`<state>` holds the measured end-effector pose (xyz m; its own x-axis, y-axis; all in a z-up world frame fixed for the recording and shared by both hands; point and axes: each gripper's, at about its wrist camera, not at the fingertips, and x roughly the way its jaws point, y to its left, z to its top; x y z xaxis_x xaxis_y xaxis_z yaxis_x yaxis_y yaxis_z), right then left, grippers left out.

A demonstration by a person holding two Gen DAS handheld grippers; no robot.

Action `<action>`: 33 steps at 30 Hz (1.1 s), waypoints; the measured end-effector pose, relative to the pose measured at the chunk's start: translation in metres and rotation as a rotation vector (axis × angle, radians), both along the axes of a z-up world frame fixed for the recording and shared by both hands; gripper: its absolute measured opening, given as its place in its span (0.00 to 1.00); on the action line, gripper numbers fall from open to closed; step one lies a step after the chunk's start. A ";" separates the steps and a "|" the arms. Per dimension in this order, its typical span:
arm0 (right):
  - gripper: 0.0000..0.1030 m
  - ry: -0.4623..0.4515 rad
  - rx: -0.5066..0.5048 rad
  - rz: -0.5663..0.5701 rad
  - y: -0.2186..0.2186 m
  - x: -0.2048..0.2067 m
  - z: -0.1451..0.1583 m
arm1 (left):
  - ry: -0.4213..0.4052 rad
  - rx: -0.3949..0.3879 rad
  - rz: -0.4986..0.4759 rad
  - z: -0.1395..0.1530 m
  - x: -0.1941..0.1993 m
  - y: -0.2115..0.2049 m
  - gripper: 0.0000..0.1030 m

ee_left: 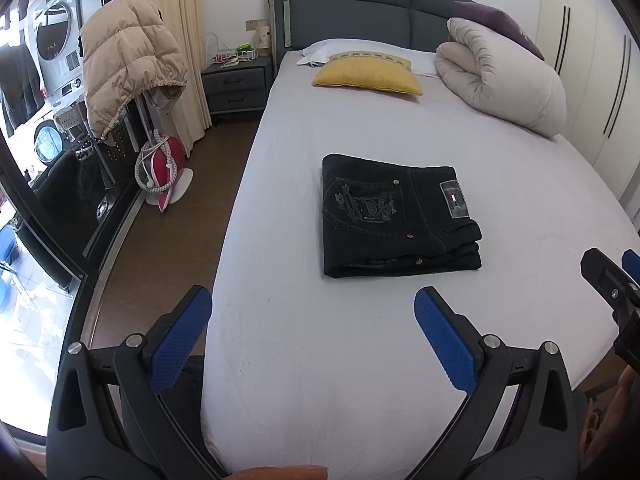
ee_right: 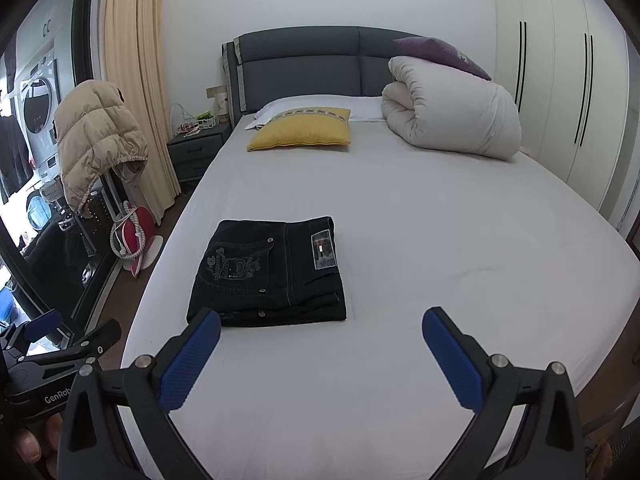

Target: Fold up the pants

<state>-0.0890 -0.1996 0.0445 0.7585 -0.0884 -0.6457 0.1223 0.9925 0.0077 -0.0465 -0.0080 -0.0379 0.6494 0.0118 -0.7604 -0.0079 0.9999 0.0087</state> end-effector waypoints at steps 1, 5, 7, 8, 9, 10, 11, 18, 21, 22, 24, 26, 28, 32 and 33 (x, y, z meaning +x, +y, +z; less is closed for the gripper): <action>1.00 0.001 -0.001 0.001 0.000 -0.001 -0.001 | -0.001 0.000 0.000 0.000 0.000 0.000 1.00; 1.00 0.002 0.001 0.001 -0.001 -0.001 -0.003 | 0.000 -0.001 0.000 0.000 0.000 0.000 1.00; 1.00 0.003 0.001 0.002 -0.001 -0.001 -0.003 | 0.001 -0.001 0.000 -0.001 0.000 0.000 1.00; 1.00 0.002 0.001 0.001 0.000 -0.001 -0.003 | 0.000 0.000 0.000 0.000 0.000 0.000 1.00; 1.00 0.002 0.001 0.001 -0.001 -0.001 -0.003 | 0.001 0.000 0.000 -0.001 0.000 0.000 1.00; 1.00 0.003 0.001 0.001 -0.001 -0.001 -0.002 | 0.001 -0.001 0.000 -0.001 0.000 0.000 1.00; 1.00 0.003 0.001 0.002 -0.001 -0.001 -0.002 | 0.000 -0.001 -0.001 0.000 0.000 0.000 1.00; 1.00 0.006 0.002 0.002 0.000 -0.001 -0.003 | 0.001 0.003 -0.003 -0.003 -0.003 -0.001 1.00; 1.00 0.007 0.002 0.002 -0.001 -0.002 -0.005 | 0.003 0.001 -0.001 -0.003 -0.003 -0.001 1.00; 1.00 0.007 0.002 0.002 -0.001 -0.002 -0.005 | 0.003 0.002 -0.001 -0.004 -0.004 -0.001 1.00; 1.00 0.007 0.001 0.002 -0.001 -0.001 -0.004 | 0.005 0.001 -0.002 -0.004 -0.003 -0.001 1.00; 1.00 0.007 0.002 0.003 -0.001 -0.002 -0.005 | 0.009 -0.005 -0.001 -0.005 -0.004 -0.001 1.00; 1.00 0.009 0.002 0.003 -0.002 -0.002 -0.006 | 0.016 -0.011 -0.003 -0.006 -0.003 -0.001 1.00; 1.00 0.012 0.005 0.002 -0.001 -0.005 -0.010 | 0.022 -0.021 -0.010 -0.008 -0.004 0.000 1.00; 1.00 0.014 0.005 0.001 -0.002 -0.006 -0.012 | 0.023 -0.022 -0.010 -0.008 -0.003 0.000 1.00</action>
